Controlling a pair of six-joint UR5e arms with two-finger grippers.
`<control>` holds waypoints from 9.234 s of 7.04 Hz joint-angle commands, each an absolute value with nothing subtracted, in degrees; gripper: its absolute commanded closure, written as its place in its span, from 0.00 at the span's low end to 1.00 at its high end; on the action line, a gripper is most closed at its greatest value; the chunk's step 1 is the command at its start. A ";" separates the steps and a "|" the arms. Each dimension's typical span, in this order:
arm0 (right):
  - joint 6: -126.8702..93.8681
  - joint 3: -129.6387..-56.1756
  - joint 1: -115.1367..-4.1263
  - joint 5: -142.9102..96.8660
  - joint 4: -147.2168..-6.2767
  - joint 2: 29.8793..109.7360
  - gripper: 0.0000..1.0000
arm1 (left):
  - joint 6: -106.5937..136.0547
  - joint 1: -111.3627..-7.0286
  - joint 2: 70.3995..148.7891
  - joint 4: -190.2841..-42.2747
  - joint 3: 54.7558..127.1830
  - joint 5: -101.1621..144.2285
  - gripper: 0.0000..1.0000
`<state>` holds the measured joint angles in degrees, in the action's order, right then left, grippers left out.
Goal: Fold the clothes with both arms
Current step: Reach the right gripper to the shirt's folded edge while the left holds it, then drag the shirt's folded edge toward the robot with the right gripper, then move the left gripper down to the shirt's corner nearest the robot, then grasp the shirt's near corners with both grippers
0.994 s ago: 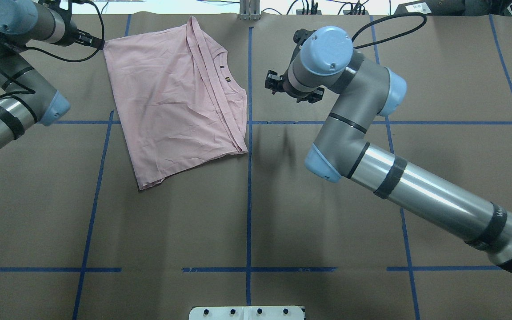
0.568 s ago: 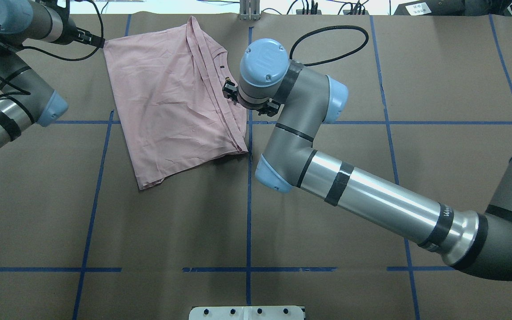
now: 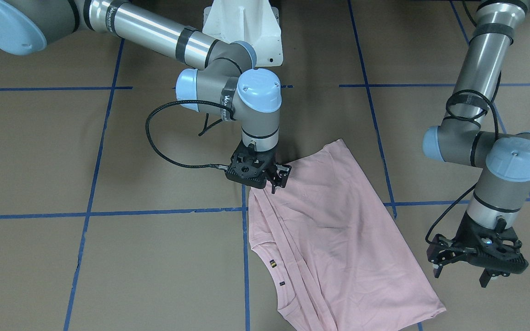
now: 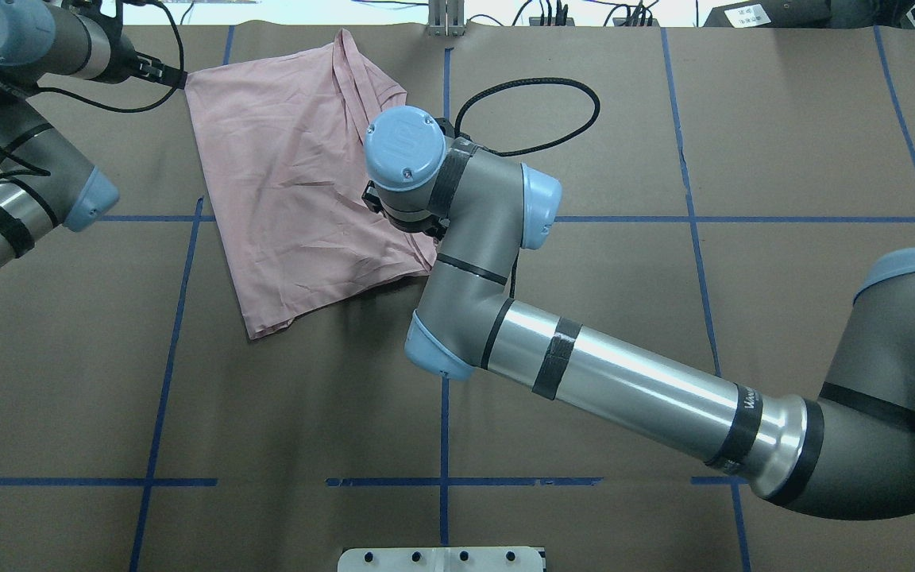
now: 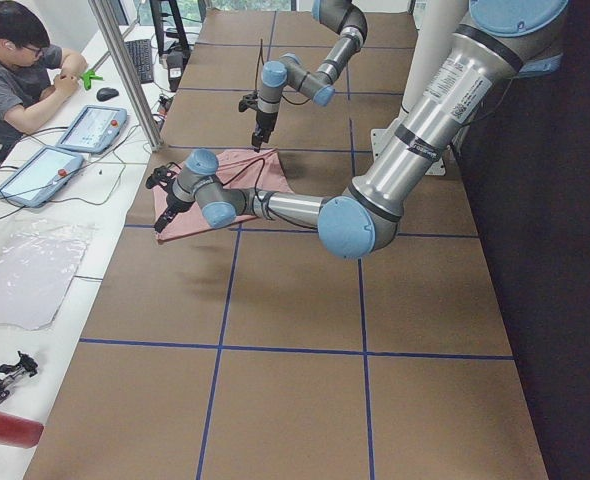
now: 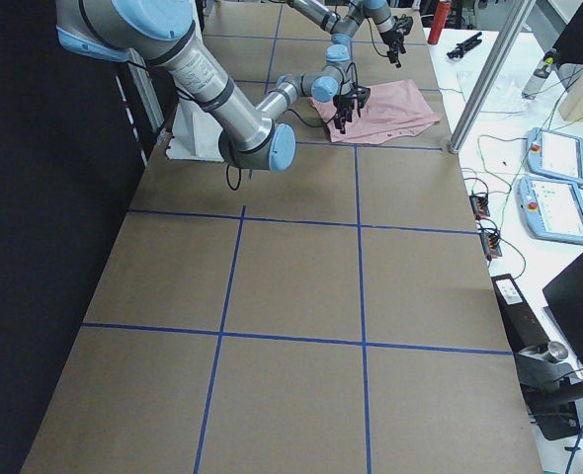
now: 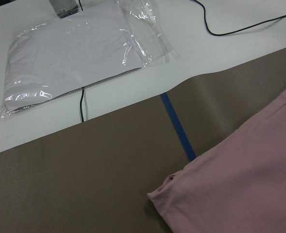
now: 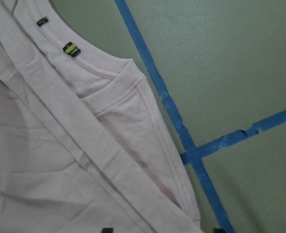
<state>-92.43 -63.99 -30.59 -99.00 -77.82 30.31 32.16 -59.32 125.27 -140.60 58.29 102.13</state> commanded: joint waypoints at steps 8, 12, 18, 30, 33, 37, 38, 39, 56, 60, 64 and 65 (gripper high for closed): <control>-94.92 -60.73 -26.90 -92.64 -77.26 29.36 0.54 | 33.49 -58.80 123.66 -140.98 59.77 102.13 0.00; -94.83 -60.47 -26.81 -92.64 -77.43 29.44 0.66 | 33.49 -58.80 123.66 -140.98 59.85 102.13 0.00; -93.25 -65.36 -27.51 -93.51 -77.69 33.20 1.00 | 33.49 -58.71 123.66 -140.98 60.03 102.13 0.00; -102.31 -112.56 -8.44 -78.84 -87.89 63.62 1.00 | 39.86 -57.66 122.26 -137.40 67.04 108.66 0.00; -106.34 -118.29 -8.53 -78.22 -88.07 67.59 1.00 | 57.15 -49.52 117.62 -130.71 84.39 110.48 0.00; -106.35 -118.74 -8.44 -78.31 -89.65 67.24 1.00 | 83.06 -26.34 104.96 -114.88 114.49 99.54 0.00; -106.35 -118.74 -8.61 -78.22 -89.65 67.32 1.00 | 92.11 -19.41 104.51 -114.53 115.48 94.18 0.00; -106.35 -118.65 -8.79 -78.22 -89.65 67.32 1.00 | 100.38 -12.72 104.24 -114.09 115.49 88.30 0.15; -106.35 -118.56 -9.23 -77.87 -89.65 67.41 1.00 | 109.60 -2.72 107.93 -105.38 113.20 84.46 0.51; -106.35 -118.56 -9.14 -77.87 -89.65 67.41 1.00 | 109.51 -2.72 109.16 -105.38 111.80 84.46 0.51; -106.44 -118.56 -9.14 -77.87 -89.65 67.41 1.00 | 109.51 -2.72 109.16 -105.38 111.18 84.46 0.95; -106.44 -118.65 -9.14 -77.78 -89.65 67.41 1.00 | 109.51 -2.81 109.07 -105.38 111.36 84.46 1.00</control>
<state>-106.43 -118.59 -9.14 -77.85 -89.65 67.41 109.51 -2.73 109.15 -105.38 111.29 84.46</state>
